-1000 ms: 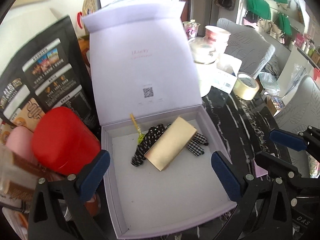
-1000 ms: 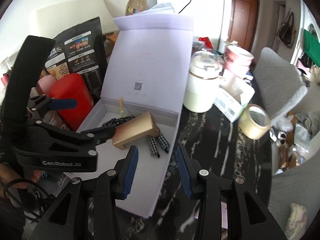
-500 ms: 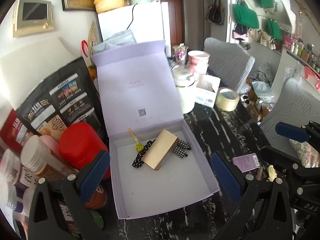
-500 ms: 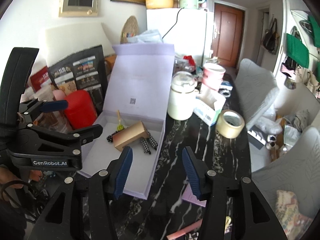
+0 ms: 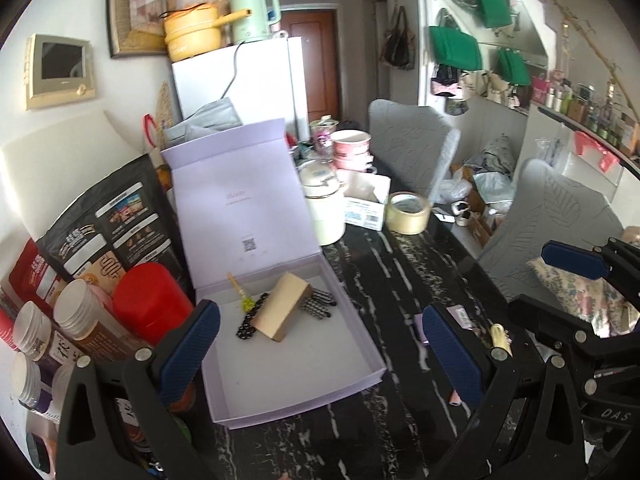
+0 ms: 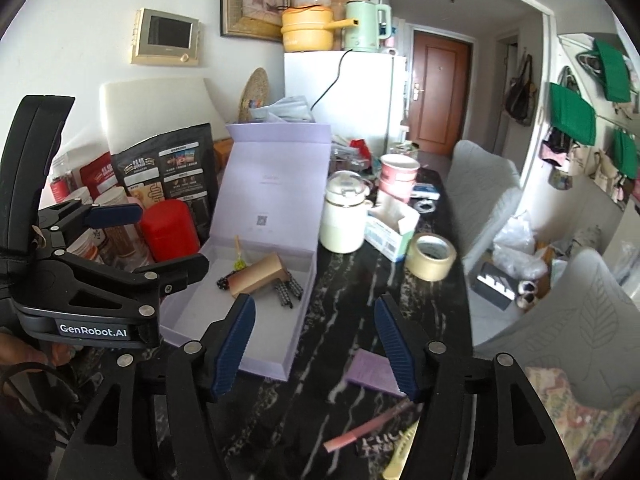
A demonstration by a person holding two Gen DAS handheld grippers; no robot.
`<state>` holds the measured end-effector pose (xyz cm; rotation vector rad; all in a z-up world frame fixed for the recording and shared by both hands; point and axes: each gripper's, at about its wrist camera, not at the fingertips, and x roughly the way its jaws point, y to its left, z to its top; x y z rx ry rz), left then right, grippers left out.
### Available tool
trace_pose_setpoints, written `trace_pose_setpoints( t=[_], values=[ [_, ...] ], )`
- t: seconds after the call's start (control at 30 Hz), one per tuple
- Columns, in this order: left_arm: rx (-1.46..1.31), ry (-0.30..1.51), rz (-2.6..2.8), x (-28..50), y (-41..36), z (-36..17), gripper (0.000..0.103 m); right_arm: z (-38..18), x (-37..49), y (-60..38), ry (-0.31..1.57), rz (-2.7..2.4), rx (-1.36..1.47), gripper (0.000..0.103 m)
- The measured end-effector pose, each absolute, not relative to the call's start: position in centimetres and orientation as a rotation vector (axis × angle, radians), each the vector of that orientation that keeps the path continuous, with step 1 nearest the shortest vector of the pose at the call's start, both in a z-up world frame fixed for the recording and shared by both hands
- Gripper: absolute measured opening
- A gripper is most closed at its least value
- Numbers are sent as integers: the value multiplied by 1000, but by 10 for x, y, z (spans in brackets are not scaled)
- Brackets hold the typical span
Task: Organize rigid objects
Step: 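Move both grippers back over the remaining items on the table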
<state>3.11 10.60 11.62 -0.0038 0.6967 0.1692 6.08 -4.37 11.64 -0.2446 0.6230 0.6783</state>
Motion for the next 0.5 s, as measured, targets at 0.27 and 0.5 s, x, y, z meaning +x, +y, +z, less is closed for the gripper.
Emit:
trace_pose_setpoints(
  t=[0.27,0.5],
  values=[
    [28,698,75,26,72,105,103,114,45,-83,612,590,-217,63],
    [22,735,-35,28,44,89,103,103,33,-114,627,521,-205,63]
  ],
)
